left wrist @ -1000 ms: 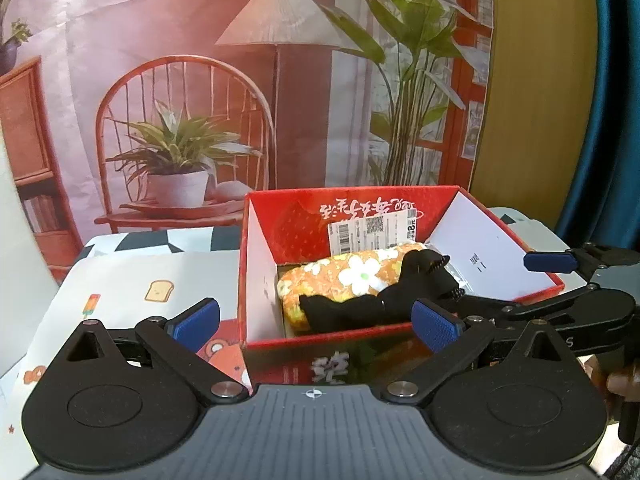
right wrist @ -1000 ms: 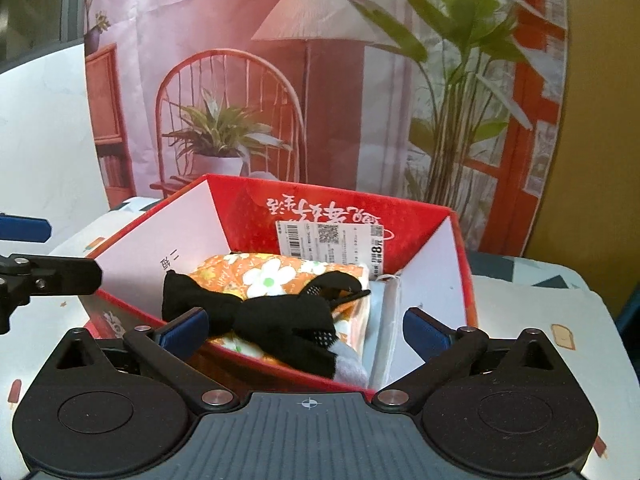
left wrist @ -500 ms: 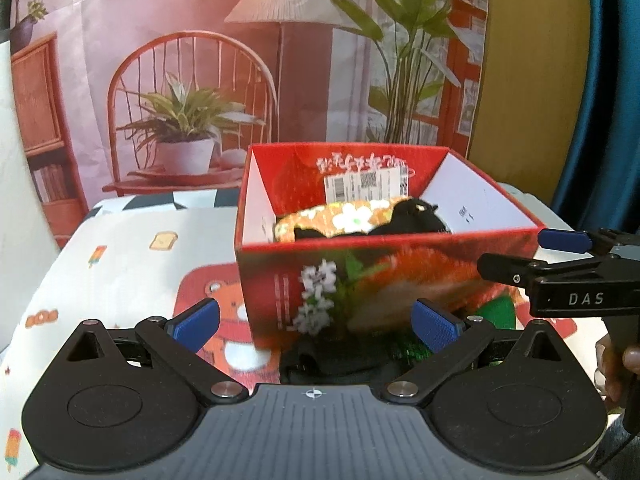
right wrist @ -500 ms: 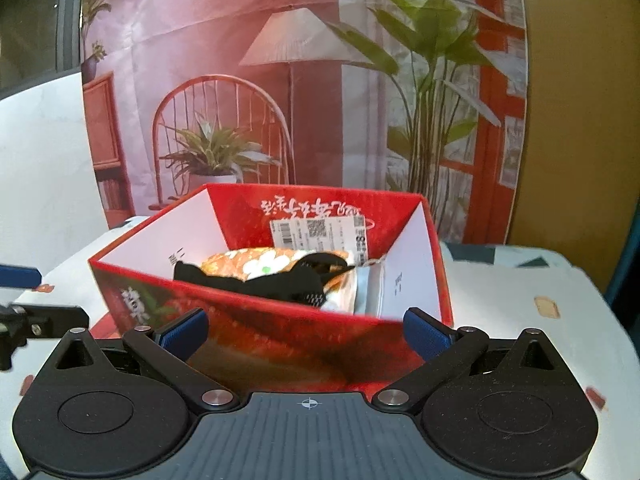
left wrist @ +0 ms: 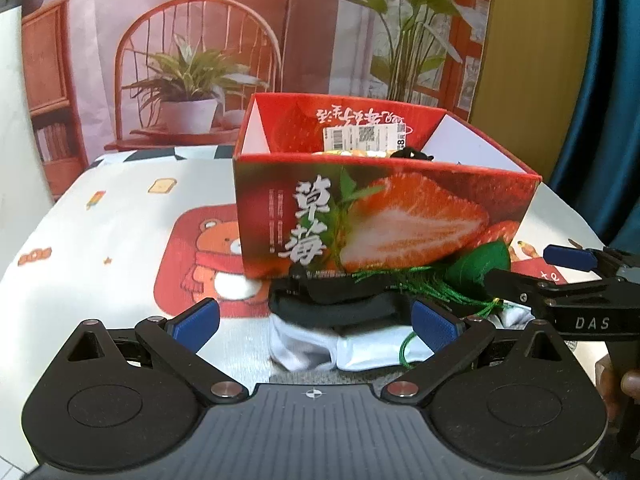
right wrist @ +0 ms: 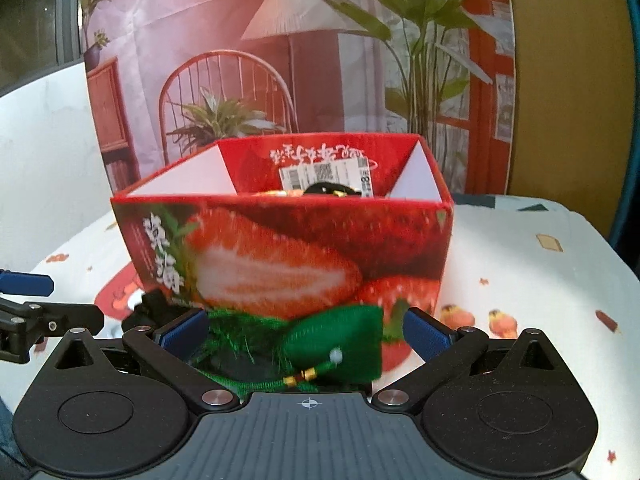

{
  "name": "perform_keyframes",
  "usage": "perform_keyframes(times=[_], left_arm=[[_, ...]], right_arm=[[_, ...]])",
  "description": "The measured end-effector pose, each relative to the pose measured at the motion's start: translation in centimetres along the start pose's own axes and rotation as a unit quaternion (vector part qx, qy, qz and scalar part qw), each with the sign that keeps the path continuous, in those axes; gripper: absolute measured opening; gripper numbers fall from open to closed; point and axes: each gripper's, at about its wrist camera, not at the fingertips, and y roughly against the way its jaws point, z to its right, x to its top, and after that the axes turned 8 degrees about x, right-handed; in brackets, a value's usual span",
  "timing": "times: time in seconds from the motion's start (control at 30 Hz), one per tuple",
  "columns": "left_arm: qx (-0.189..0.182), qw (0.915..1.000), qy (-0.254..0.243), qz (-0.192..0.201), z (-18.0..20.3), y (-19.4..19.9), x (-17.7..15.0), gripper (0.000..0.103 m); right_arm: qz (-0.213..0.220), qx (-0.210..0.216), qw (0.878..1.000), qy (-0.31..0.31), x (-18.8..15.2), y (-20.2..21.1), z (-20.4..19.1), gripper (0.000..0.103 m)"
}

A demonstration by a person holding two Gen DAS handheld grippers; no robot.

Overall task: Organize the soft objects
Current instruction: 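Move both tools down to the green mesh pouch beside the box, then close both tools on the green mesh pouch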

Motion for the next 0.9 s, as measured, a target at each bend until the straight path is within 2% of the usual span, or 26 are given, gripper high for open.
perform_keyframes(times=[0.5,0.63,0.9], left_arm=[[-0.008,0.9999,0.01,-0.006,-0.1,0.4,-2.1,0.103],[-0.015,0.9997,0.016,-0.008,-0.2,0.2,-2.3,0.102],[-0.033,0.999,0.024,-0.017,-0.3,-0.3,-2.7,0.086]], right_arm=[[0.007,-0.021,0.999,-0.027,-2.7,1.9,1.3,0.103],[0.005,-0.012,0.999,-0.035,-2.8,1.7,1.5,0.103],[0.002,0.002,1.0,-0.019,-3.1,1.6,1.0,0.102]])
